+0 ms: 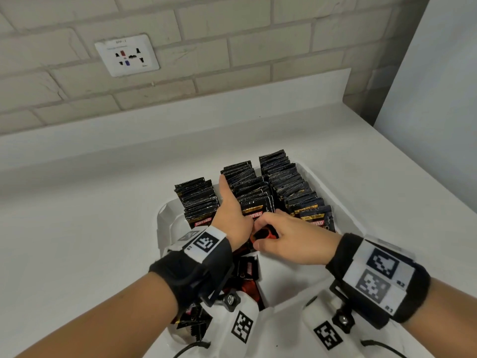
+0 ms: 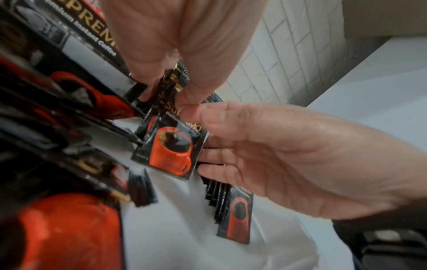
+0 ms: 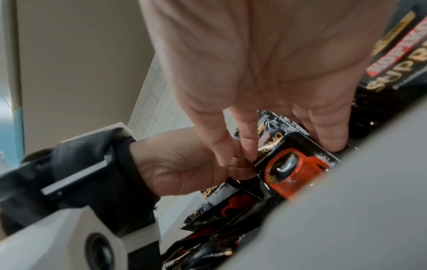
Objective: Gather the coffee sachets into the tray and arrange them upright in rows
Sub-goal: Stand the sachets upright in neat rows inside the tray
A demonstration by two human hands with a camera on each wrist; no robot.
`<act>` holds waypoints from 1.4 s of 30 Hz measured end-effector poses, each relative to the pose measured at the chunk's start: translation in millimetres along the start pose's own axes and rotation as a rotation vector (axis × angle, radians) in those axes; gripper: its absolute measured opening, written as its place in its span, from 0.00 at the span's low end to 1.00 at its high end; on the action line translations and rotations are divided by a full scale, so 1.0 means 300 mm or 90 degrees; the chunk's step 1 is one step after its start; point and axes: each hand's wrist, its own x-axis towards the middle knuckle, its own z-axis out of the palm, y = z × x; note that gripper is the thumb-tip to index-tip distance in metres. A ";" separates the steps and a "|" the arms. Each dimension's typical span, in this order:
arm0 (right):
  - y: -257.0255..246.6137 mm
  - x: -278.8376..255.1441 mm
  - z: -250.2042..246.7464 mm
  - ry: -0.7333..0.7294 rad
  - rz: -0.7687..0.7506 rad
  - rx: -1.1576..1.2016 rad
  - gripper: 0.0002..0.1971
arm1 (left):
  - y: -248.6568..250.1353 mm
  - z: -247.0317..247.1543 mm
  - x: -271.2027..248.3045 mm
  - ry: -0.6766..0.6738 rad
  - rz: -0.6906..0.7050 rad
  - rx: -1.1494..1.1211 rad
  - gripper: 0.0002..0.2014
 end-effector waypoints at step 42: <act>0.021 0.155 -0.023 0.063 -0.044 0.129 0.13 | 0.010 -0.029 0.029 0.013 -0.061 -0.083 0.45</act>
